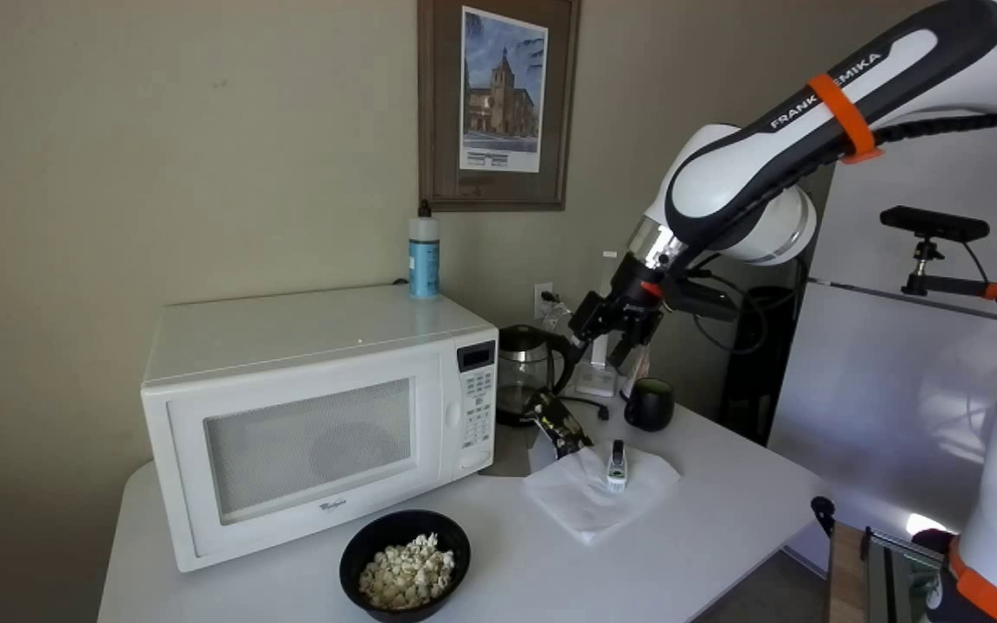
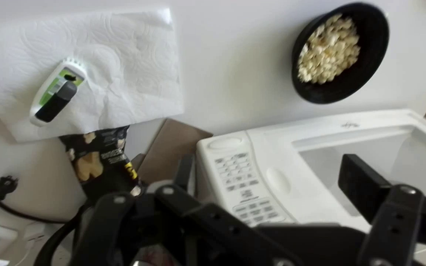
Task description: Put the white brush on top of the microwave
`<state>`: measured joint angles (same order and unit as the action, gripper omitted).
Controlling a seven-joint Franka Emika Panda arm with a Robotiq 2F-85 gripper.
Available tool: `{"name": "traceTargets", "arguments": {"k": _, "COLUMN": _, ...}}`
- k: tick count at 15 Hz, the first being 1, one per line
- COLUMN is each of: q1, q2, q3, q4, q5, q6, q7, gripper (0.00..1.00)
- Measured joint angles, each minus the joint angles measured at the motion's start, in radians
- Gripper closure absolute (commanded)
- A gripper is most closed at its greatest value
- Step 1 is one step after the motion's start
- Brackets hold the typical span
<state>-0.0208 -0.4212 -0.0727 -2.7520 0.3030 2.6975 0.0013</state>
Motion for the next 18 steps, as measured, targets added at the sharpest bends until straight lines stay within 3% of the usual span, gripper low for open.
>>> {"name": "traceTargets", "arguments": {"k": 3, "q1": -0.065, "q2": 0.097, "q3": 0.012, "q4": -0.002, "q5": -0.045, "q6": 0.194, "q7": 0.097, "gripper": 0.00}}
{"name": "traceTargets", "arguments": {"k": 5, "q1": -0.144, "q2": 0.174, "q3": 0.053, "q4": -0.004, "q5": -0.114, "q6": 0.316, "q7": 0.198, "gripper": 0.00}}
{"name": "traceTargets", "arguments": {"k": 9, "q1": -0.442, "q2": 0.319, "q3": 0.201, "q4": -0.004, "q5": -0.402, "q6": 0.458, "q7": 0.480, "gripper": 0.00}}
{"name": "traceTargets", "arguments": {"k": 12, "q1": -0.687, "q2": 0.305, "q3": 0.307, "q4": 0.010, "q5": -0.631, "q6": 0.391, "q7": 0.685, "gripper": 0.00}}
{"name": "traceTargets", "arguments": {"k": 14, "q1": -0.803, "q2": 0.256, "q3": 0.422, "q4": 0.019, "q5": -0.698, "q6": 0.266, "q7": 0.818, "gripper": 0.00}}
{"name": "traceTargets", "arguments": {"k": 16, "q1": -0.824, "q2": 0.230, "q3": 0.518, "q4": 0.017, "q5": -0.712, "q6": 0.145, "q7": 0.938, "gripper": 0.00}}
{"name": "traceTargets", "arguments": {"k": 18, "q1": -0.822, "q2": 0.228, "q3": 0.556, "q4": 0.016, "q5": -0.712, "q6": 0.120, "q7": 0.985, "gripper": 0.00}}
